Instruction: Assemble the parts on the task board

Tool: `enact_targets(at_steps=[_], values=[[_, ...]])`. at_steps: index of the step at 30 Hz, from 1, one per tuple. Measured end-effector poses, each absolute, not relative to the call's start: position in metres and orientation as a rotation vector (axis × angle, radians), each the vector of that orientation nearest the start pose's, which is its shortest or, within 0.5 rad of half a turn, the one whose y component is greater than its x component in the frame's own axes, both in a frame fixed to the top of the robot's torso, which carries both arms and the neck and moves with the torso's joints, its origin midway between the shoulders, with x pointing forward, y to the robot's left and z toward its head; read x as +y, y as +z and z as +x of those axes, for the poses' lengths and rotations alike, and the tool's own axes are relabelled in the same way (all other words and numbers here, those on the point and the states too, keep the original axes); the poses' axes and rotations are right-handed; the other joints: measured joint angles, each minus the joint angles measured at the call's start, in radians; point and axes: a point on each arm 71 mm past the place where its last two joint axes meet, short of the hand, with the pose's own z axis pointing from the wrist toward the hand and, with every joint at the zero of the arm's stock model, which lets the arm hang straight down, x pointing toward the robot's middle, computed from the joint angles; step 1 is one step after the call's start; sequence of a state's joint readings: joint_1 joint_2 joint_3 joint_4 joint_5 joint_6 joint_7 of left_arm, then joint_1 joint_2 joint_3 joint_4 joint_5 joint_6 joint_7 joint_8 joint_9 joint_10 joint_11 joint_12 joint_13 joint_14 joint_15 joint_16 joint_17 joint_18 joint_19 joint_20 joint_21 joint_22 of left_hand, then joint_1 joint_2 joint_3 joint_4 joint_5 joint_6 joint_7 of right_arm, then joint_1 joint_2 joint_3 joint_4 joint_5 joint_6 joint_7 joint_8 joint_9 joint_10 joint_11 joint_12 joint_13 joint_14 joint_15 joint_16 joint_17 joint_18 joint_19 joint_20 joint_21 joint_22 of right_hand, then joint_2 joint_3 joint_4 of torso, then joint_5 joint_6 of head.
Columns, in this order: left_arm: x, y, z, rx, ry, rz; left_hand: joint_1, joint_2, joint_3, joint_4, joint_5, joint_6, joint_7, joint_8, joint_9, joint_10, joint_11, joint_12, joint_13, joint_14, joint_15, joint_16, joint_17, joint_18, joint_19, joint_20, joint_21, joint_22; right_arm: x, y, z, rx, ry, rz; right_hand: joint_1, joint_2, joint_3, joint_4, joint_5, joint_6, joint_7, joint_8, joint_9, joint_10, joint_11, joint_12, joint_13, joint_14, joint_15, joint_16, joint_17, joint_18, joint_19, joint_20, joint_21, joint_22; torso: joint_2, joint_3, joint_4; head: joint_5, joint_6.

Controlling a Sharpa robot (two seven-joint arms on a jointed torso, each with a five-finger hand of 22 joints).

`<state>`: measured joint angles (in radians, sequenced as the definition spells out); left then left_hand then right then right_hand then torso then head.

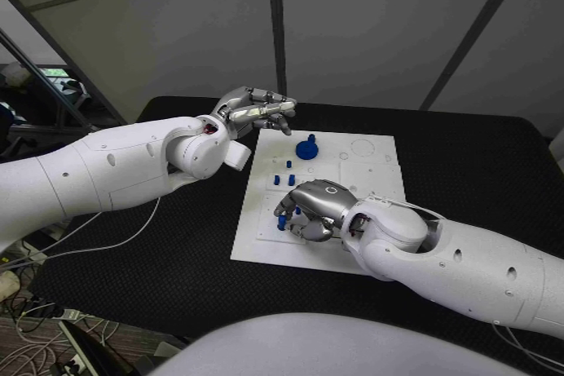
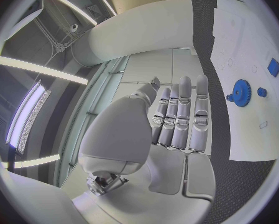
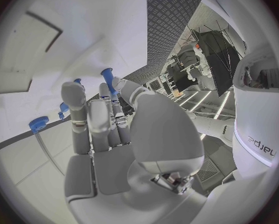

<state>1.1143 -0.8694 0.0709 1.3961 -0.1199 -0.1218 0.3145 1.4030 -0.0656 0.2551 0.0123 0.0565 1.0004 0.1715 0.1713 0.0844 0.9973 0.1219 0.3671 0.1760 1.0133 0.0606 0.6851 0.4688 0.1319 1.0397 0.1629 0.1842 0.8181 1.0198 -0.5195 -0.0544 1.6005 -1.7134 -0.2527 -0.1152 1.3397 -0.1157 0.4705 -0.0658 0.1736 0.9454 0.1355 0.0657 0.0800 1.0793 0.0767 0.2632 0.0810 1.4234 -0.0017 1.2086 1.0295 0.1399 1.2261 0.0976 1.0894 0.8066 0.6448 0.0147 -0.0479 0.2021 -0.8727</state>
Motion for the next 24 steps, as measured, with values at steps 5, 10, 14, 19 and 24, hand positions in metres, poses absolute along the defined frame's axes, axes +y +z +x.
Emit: enact_targets(at_steps=[5, 10, 14, 19, 24], values=[[0.253, -0.192, 0.505, 1.495, -1.541, -1.079, 0.0, 0.0, 0.0, 0.0, 0.0, 0.0, 0.0, 0.0, 0.0, 0.0, 0.0, 0.0, 0.0, 0.0, 0.0, 0.0, 0.0, 0.0, 0.0, 0.0, 0.0, 0.0, -0.02, -0.242, 0.392, 1.653, 0.967, -0.533, 0.005, -0.005, 0.006, -0.006, 0.0, -0.02, -0.002, 0.0, -0.003, -0.017, 0.005, 0.0, -0.002, -0.027, 0.002, -0.031, -0.043, 0.0, -0.024, 0.002, -0.026, -0.036, 0.0, 0.0002, -0.0006, -0.002, 0.0], [0.253, -0.192, 0.505, 1.496, -1.541, -1.079, 0.0, 0.0, 0.0, 0.0, 0.0, 0.0, 0.0, 0.0, 0.0, 0.0, 0.0, 0.0, 0.0, 0.0, 0.0, 0.0, 0.0, 0.0, 0.0, 0.0, 0.0, 0.0, -0.027, -0.238, 0.392, 1.611, 0.968, -0.506, 0.009, -0.009, 0.014, -0.014, 0.021, -0.02, -0.002, 0.0, -0.003, -0.022, 0.011, 0.007, -0.003, -0.037, 0.005, -0.041, -0.066, 0.0, -0.034, 0.006, -0.033, -0.048, 0.0, 0.0004, -0.0006, -0.006, 0.0], [0.254, -0.192, 0.505, 1.497, -1.539, -1.08, 0.0, 0.0, 0.0, 0.0, 0.0, 0.0, 0.0, 0.0, 0.0, 0.0, 0.0, 0.0, 0.0, 0.0, 0.0, 0.0, 0.0, 0.0, 0.0, 0.0, 0.0, 0.0, -0.04, -0.232, 0.389, 1.576, 0.974, -0.479, 0.009, -0.009, 0.017, -0.017, 0.047, -0.02, -0.002, 0.0, -0.003, -0.022, 0.011, 0.014, -0.003, -0.038, 0.004, -0.041, -0.068, 0.0, -0.036, 0.005, -0.033, -0.042, -0.002, 0.0, -0.0007, -0.012, 0.0], [0.257, -0.193, 0.505, 1.496, -1.533, -1.079, 0.0, 0.0, 0.0, 0.0, 0.0, 0.0, 0.0, 0.0, 0.0, 0.0, 0.0, 0.0, 0.0, 0.0, 0.0, 0.0, 0.0, 0.0, 0.0, 0.0, 0.0, 0.0, -0.069, -0.219, 0.393, 1.551, 0.967, -0.401, -0.008, -0.015, 0.001, -0.001, 0.049, 0.051, 0.016, 0.039, 0.014, 0.037, 0.001, 0.061, 0.01, -0.05, 0.0, -0.057, -0.089, 0.0, -0.047, 0.004, -0.033, -0.046, -0.005, -0.0013, -0.0031, -0.028, 0.0], [0.26, -0.193, 0.505, 1.495, -1.525, -1.079, 0.0, 0.0, 0.0, 0.0, 0.0, 0.0, 0.0, 0.0, 0.0, 0.0, 0.0, 0.0, -0.001, 0.0, 0.0, 0.0, -0.001, 0.0, 0.0, 0.0, 0.0, -0.001, -0.124, -0.203, 0.41, 1.597, 0.92, -0.215, -0.113, -0.038, -0.105, 0.07, 0.022, 0.12, -0.011, 0.084, 0.032, 0.194, -0.035, 0.212, 0.097, 0.009, -0.026, 0.009, -0.006, 0.0, 0.03, -0.014, 0.039, 0.062, -0.012, -0.0047, -0.0078, -0.059, 0.0]])
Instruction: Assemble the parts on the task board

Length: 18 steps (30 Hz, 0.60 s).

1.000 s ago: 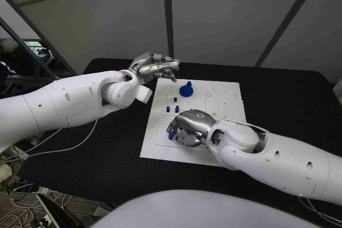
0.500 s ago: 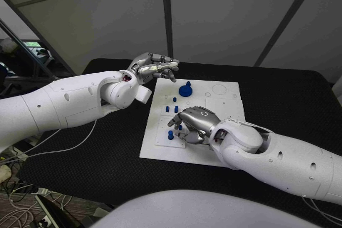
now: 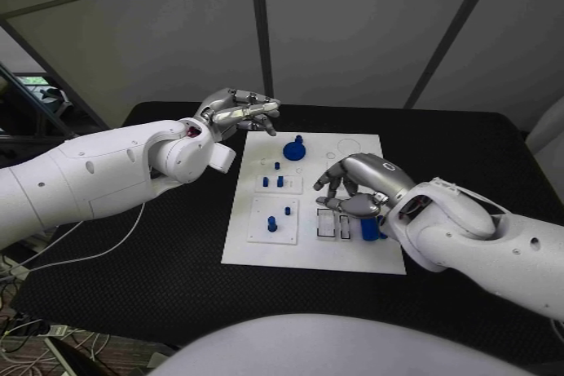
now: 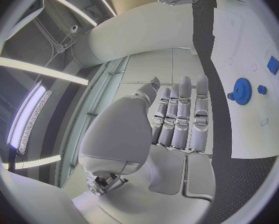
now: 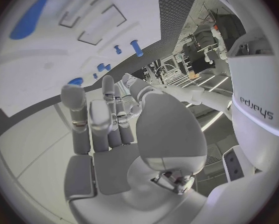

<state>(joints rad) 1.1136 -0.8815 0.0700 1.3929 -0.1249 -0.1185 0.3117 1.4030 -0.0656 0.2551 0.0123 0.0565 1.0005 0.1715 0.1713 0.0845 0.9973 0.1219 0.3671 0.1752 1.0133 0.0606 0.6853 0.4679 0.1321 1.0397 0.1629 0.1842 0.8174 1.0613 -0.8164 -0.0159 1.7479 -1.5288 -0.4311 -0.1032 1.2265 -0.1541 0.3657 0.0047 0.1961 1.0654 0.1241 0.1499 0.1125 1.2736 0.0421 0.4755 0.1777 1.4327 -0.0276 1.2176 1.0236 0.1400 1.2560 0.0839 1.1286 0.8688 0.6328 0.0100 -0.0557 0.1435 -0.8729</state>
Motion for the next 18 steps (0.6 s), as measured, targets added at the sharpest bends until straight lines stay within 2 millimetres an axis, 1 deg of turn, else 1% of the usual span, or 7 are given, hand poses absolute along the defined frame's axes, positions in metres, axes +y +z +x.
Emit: enact_targets(at_steps=[1, 4, 6, 8, 13, 15, 18], values=[[0.261, -0.193, 0.505, 1.495, -1.524, -1.078, 0.0, 0.0, 0.0, 0.0, 0.0, 0.0, 0.0, 0.0, 0.0, 0.0, 0.0, 0.0, 0.0, 0.0, 0.0, 0.0, 0.0, 0.0, 0.0, 0.0, 0.0, 0.0, -0.134, -0.203, 0.411, 1.615, 0.908, -0.178, -0.02, -0.005, -0.03, 0.016, 0.007, 0.011, -0.011, 0.012, 0.006, 0.034, -0.011, 0.085, 0.075, 0.019, -0.011, 0.032, 0.046, 0.0, 0.027, -0.009, 0.026, 0.036, -0.002, -0.0005, -0.0008, -0.006, 0.0], [0.263, -0.193, 0.505, 1.495, -1.519, -1.078, 0.0, 0.0, 0.0, 0.0, 0.0, 0.0, 0.0, 0.0, 0.0, 0.0, 0.0, 0.0, 0.0, 0.0, 0.0, 0.0, 0.0, 0.0, 0.0, 0.0, 0.0, 0.0, -0.168, -0.203, 0.414, 1.667, 0.863, -0.064, -0.043, -0.003, -0.139, 0.063, 0.051, 0.016, -0.036, 0.064, 0.038, 0.077, -0.03, 0.535, 0.581, 0.034, -0.024, 0.114, 0.169, -0.017, 0.087, -0.035, 0.081, 0.119, -0.007, -0.0025, -0.0041, -0.025, 0.0], [0.264, -0.193, 0.504, 1.494, -1.516, -1.079, 0.0, 0.0, 0.0, 0.0, 0.0, 0.0, 0.0, 0.0, 0.0, 0.0, 0.0, 0.0, 0.0, 0.0, 0.0, 0.0, 0.0, 0.0, 0.0, 0.0, 0.0, 0.0, -0.184, -0.203, 0.413, 1.691, 0.838, -0.008, -0.044, 0.018, -0.185, 0.086, 0.063, 0.01, -0.037, 0.092, 0.059, 0.084, -0.031, 0.704, 0.792, 0.033, -0.031, 0.144, 0.216, -0.032, 0.105, -0.038, 0.103, 0.153, -0.01, -0.0037, -0.0061, -0.036, 0.0], [0.264, -0.194, 0.504, 1.495, -1.514, -1.08, 0.0, 0.0, 0.0, 0.0, 0.0, 0.0, 0.0, 0.0, 0.0, 0.0, 0.0, 0.0, 0.0, 0.0, 0.0, 0.0, 0.0, 0.0, 0.0, 0.0, 0.0, 0.0, -0.197, -0.203, 0.412, 1.715, 0.814, 0.044, -0.037, 0.036, -0.231, 0.109, 0.074, -0.01, -0.035, 0.123, 0.085, 0.1, -0.03, 0.809, 0.935, 0.034, -0.032, 0.174, 0.261, -0.032, 0.124, -0.039, 0.129, 0.192, -0.013, -0.0055, -0.009, -0.049, 0.0], [0.264, -0.197, 0.503, 1.5, -1.511, -1.082, 0.0, 0.0, 0.0, 0.0, 0.0, 0.0, 0.0, 0.0, 0.0, 0.0, 0.0, 0.0, 0.0, 0.0, 0.0, 0.0, 0.0, 0.0, 0.0, 0.0, 0.0, 0.0, -0.214, -0.202, 0.407, 1.75, 0.76, 0.121, -0.037, 0.036, -0.292, 0.141, 0.124, -0.033, -0.035, 0.155, 0.114, 0.127, -0.033, 0.887, 1.056, 0.034, -0.032, 0.214, 0.285, -0.032, 0.142, -0.039, 0.161, 0.242, -0.019, -0.0084, -0.0135, -0.075, 0.0], [0.264, -0.197, 0.503, 1.501, -1.512, -1.082, 0.0, 0.0, 0.0, 0.0, 0.0, 0.0, 0.0, 0.0, 0.0, 0.0, 0.0, 0.0, 0.0, 0.0, 0.0, 0.0, 0.0, 0.0, 0.0, 0.0, 0.0, 0.0, -0.219, -0.202, 0.406, 1.762, 0.732, 0.146, -0.034, 0.039, -0.312, 0.15, 0.152, -0.046, -0.033, 0.16, 0.122, 0.127, -0.033, 0.891, 1.069, 0.034, -0.032, 0.22, 0.285, -0.048, 0.142, -0.039, 0.164, 0.252, -0.02, -0.0094, -0.0151, -0.085, 0.0], [0.264, -0.197, 0.503, 1.501, -1.512, -1.081, 0.0, 0.0, 0.0, 0.0, 0.0, 0.0, 0.0, 0.0, 0.0, 0.0, 0.0, 0.0, 0.0, 0.0, 0.0, 0.0, 0.0, 0.0, 0.0, 0.0, 0.0, -0.001, -0.221, -0.204, 0.405, 1.779, 0.7, 0.173, -0.032, 0.041, -0.336, 0.161, 0.172, -0.06, -0.033, 0.166, 0.13, 0.127, -0.033, 0.891, 1.071, 0.034, -0.032, 0.224, 0.285, -0.048, 0.142, -0.039, 0.168, 0.256, -0.021, -0.0103, -0.0168, -0.096, 0.0]])
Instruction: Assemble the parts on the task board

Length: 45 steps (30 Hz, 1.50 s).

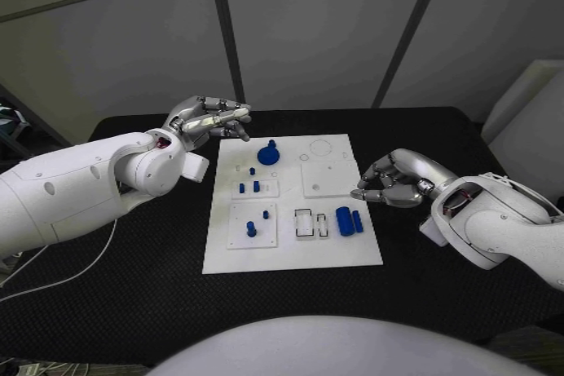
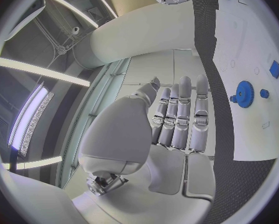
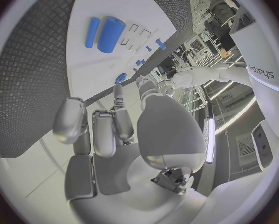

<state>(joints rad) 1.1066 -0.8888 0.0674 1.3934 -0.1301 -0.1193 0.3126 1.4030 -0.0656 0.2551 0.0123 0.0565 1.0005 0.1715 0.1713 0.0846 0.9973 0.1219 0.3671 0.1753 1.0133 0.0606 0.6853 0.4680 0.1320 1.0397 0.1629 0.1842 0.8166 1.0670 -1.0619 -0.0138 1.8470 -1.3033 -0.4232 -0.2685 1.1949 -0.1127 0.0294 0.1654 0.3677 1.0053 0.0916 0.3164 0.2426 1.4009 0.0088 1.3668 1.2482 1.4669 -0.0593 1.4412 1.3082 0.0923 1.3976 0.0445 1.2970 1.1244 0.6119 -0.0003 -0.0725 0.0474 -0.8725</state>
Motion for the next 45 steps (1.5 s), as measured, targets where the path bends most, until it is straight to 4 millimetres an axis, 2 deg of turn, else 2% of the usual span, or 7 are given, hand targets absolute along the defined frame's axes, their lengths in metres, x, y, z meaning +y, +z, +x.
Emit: enact_targets(at_steps=[6, 17, 25, 30, 45], values=[[0.265, -0.197, 0.502, 1.501, -1.511, -1.081, 0.0, 0.0, 0.0, 0.0, 0.0, 0.0, 0.0, 0.0, 0.0, 0.0, 0.0, 0.0, 0.0, 0.0, 0.0, 0.0, 0.0, 0.0, 0.0, 0.0, 0.0, 0.0, -0.219, -0.219, 0.397, 1.834, 0.641, 0.208, 0.003, -0.003, -0.045, 0.023, 0.018, -0.022, 0.003, 0.013, 0.012, -0.006, 0.006, -0.005, -0.001, 0.0, 0.0, 0.005, 0.0, 0.0, 0.0, 0.0, 0.0, 0.004, -0.001, -0.0007, -0.0016, -0.006, 0.0], [0.266, -0.197, 0.501, 1.501, -1.511, -1.08, 0.0, 0.0, 0.0, 0.0, 0.0, 0.0, 0.0, 0.0, 0.0, 0.0, 0.0, 0.0, 0.0, 0.0, 0.0, 0.0, 0.0, 0.0, 0.0, 0.0, 0.0, 0.0, -0.202, -0.238, 0.393, 1.888, 0.586, 0.191, 0.012, -0.012, -0.096, 0.063, 0.024, -0.048, 0.009, 0.028, 0.029, -0.013, 0.013, -0.017, -0.002, 0.0, 0.0, 0.01, 0.0, 0.0, 0.0, 0.0, 0.0, 0.004, -0.001, -0.0004, 0.0002, -0.002, 0.0], [0.267, -0.196, 0.5, 1.501, -1.509, -1.08, 0.0, 0.0, 0.0, 0.0, 0.0, 0.0, 0.0, 0.0, 0.0, 0.0, 0.0, 0.0, 0.0, 0.0, 0.0, 0.0, 0.0, 0.0, 0.0, 0.0, 0.0, 0.0, -0.197, -0.242, 0.393, 1.895, 0.557, 0.166, 0.012, -0.012, -0.108, 0.075, 0.024, -0.051, 0.006, 0.035, 0.033, -0.015, 0.01, -0.018, -0.002, 0.0, 0.0, 0.01, 0.0, 0.0, 0.0, 0.0, 0.0, 0.004, -0.001, -0.0001, -0.0005, 0.005, 0.0], [0.267, -0.196, 0.5, 1.501, -1.509, -1.079, 0.0, 0.0, 0.0, 0.0, 0.0, 0.0, 0.0, 0.0, 0.0, 0.0, 0.0, 0.0, 0.0, 0.0, 0.0, 0.0, 0.0, 0.0, 0.0, 0.0, 0.0, 0.0, -0.196, -0.244, 0.393, 1.901, 0.544, 0.15, 0.016, -0.008, -0.12, 0.087, 0.024, -0.054, 0.01, 0.041, 0.039, -0.017, 0.009, -0.021, -0.004, 0.0, 0.0, 0.01, 0.0, 0.0, -0.004, 0.004, 0.0, 0.003, -0.001, 0.0, -0.0008, 0.007, 0.0], [0.267, -0.196, 0.5, 1.501, -1.509, -1.079, 0.0, 0.0, -0.003, -0.003, 0.0, 0.0, 0.0, 0.004, -0.001, 0.0, 0.0, 0.0, -0.001, 0.0, 0.0, 0.0, 0.0, 0.0, 0.004, 0.004, 0.0, -0.001, -0.187, -0.25, 0.392, 1.921, 0.518, 0.1, 0.027, -0.011, -0.141, 0.108, 0.024, -0.057, 0.007, 0.055, 0.047, -0.024, 0.009, -0.033, -0.009, 0.0, 0.0, 0.01, 0.0, 0.0, -0.004, 0.004, 0.0, -0.001, 0.0, 0.0002, -0.0012, 0.011, 0.0]])
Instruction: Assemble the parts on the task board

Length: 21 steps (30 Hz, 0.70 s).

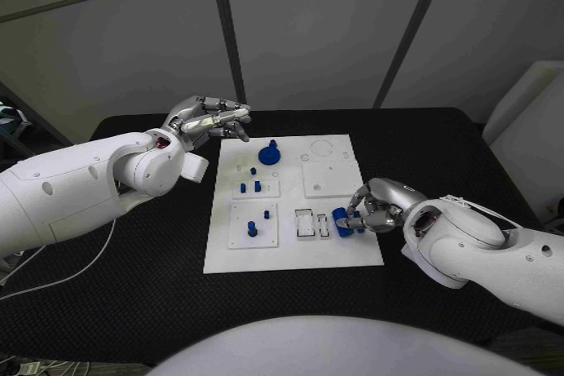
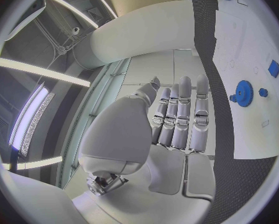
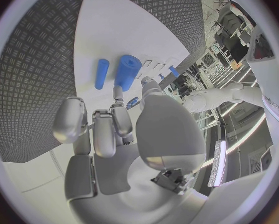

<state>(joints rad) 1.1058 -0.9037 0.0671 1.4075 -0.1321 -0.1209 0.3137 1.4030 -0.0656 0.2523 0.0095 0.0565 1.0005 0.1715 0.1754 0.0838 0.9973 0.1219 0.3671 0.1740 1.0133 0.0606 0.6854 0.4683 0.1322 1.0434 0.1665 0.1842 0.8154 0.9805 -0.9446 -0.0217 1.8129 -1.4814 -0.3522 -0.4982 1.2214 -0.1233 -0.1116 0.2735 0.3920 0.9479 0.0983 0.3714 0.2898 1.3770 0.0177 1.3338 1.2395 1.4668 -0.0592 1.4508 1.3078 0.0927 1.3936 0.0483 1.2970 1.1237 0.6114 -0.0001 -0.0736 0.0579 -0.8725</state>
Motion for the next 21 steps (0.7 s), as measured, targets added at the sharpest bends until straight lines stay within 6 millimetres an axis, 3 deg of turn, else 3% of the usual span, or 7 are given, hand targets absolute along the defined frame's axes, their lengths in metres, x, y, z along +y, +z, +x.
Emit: enact_targets(at_steps=[21], values=[[0.268, -0.196, 0.499, 1.502, -1.509, -1.078, 0.0, 0.0, 0.0, 0.0, 0.0, 0.0, 0.0, 0.0, 0.0, 0.0, 0.0, 0.0, 0.0, 0.0, 0.0, 0.0, 0.0, 0.0, 0.0, 0.0, 0.0, 0.0, -0.173, -0.265, 0.392, 1.961, 0.478, 0.055, 0.013, 0.005, -0.009, 0.009, -0.008, -0.014, 0.0, 0.013, 0.007, -0.007, 0.0, -0.007, -0.006, 0.0, 0.0, 0.0, 0.0, 0.0, 0.0, 0.0, 0.0, -0.004, 0.0, 0.0, 0.0008, 0.012, 0.0]])
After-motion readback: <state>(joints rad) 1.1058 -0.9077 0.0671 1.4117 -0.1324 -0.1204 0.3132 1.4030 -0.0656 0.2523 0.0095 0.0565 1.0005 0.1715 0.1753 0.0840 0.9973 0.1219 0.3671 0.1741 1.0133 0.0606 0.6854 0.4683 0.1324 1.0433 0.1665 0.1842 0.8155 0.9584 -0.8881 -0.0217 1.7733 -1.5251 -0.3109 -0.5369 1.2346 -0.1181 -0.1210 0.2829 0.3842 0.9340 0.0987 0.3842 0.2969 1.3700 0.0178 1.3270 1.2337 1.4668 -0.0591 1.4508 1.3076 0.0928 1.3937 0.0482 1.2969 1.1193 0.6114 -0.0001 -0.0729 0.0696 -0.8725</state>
